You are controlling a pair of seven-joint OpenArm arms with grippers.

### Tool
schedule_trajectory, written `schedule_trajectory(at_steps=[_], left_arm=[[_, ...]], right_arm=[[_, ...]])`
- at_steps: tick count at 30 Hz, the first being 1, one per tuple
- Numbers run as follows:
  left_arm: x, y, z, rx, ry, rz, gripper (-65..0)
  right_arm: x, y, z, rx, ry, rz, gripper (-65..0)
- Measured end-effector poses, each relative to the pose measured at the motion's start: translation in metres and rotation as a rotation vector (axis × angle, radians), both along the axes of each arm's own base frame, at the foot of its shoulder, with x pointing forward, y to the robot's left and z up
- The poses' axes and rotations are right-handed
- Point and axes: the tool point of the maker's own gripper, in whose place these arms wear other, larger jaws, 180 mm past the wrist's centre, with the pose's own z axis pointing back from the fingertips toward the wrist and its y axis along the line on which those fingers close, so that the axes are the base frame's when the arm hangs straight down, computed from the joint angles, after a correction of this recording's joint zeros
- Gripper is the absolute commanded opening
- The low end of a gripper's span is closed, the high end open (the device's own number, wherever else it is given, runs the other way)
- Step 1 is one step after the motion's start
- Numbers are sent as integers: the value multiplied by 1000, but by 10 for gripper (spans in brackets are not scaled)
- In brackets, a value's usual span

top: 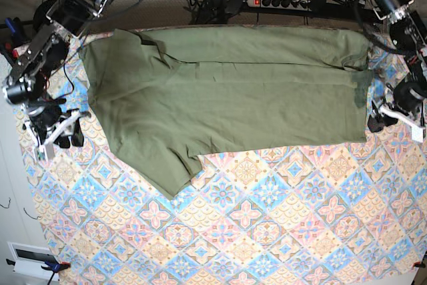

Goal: Layout the t-shirt on the table in an organized manner, then fold the t-shirt properly
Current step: 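Release the edge and reach both grippers to the shirt's hem side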

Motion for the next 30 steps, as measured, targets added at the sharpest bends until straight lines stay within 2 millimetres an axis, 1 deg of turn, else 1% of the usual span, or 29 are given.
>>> schedule_trajectory(at_steps=[2, 4, 7, 10, 14, 18, 20, 23, 27, 30], left_arm=[[10, 8, -8, 7, 16, 26, -310], [20, 6, -15, 17, 33, 19, -311], [39, 2, -21, 31, 20, 17, -311], [53, 6, -34, 70, 23, 28, -312], [56, 10, -64, 101, 68, 44, -312], [58, 17, -85, 88, 88, 96, -310], [58, 17, -95, 80, 96, 108, -310], [58, 17, -104, 69, 98, 125, -308], [63, 11, -106, 55, 75, 136, -309], [71, -8, -109, 79, 67, 78, -313]], right_arm=[[2, 2, -3, -33, 19, 11, -428], [0, 4, -11, -54, 46, 18, -428], [3, 7, -20, -72, 63, 30, -428], [4, 13, -30, -55, 80, 41, -429], [1, 22, -43, -26, 110, 41, -429], [2, 22, -41, -25, 102, 41, -429], [2, 22, -41, -24, 102, 39, -429], [2, 22, -41, -24, 102, 40, -429], [2, 22, -41, -24, 103, 40, -429], [2, 22, -41, -24, 102, 39, -429]])
